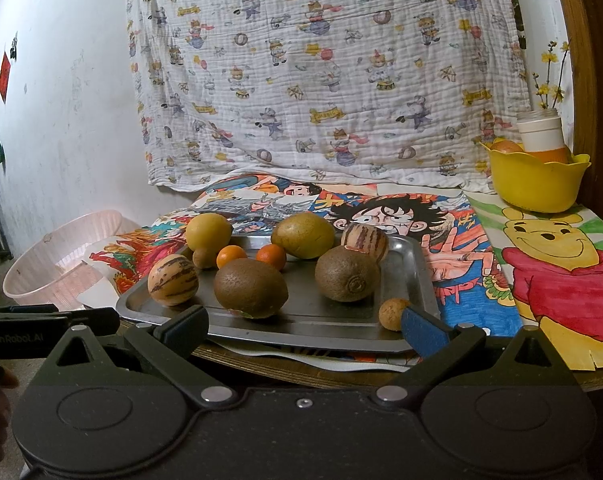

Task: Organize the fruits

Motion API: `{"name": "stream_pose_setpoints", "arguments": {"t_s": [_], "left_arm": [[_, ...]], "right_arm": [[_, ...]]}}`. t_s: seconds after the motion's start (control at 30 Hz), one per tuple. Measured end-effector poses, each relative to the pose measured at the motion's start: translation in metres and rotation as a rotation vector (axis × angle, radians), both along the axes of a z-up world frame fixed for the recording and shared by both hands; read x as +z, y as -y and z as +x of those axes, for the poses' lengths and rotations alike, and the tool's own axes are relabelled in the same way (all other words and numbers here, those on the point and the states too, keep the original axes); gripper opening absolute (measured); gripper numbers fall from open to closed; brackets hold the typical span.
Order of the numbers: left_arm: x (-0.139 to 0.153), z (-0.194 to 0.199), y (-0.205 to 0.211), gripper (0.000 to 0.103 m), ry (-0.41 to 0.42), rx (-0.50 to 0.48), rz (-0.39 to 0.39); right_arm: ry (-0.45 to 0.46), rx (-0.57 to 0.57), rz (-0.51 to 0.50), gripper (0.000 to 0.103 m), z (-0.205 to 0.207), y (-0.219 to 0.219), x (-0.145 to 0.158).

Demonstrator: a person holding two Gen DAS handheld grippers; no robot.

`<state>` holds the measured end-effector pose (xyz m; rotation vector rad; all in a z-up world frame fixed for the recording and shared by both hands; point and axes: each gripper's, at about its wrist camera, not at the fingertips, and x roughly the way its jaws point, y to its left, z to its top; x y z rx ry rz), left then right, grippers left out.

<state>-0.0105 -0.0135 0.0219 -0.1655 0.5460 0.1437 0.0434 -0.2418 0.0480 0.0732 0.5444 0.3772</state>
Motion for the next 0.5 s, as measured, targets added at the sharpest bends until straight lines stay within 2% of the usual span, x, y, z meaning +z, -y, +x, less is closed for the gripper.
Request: {"name": "stream_pose_setpoints", "arguments": {"t_s": [0.3,0.5], "left_arm": [[0.0,-0.0001,0.0004,0.103,-0.005,0.003,0.005],[-0.0039,0.0013,0.0071,0.103,-0.031,0.014,0.057]], "right_arm": [[0.0,0.0,0.0,0.102,-0.0001,-0.0003,-0.0004],[0.0,-0.001,0.0,0.102,-0.0002,-0.0005,-0.0004]]}}
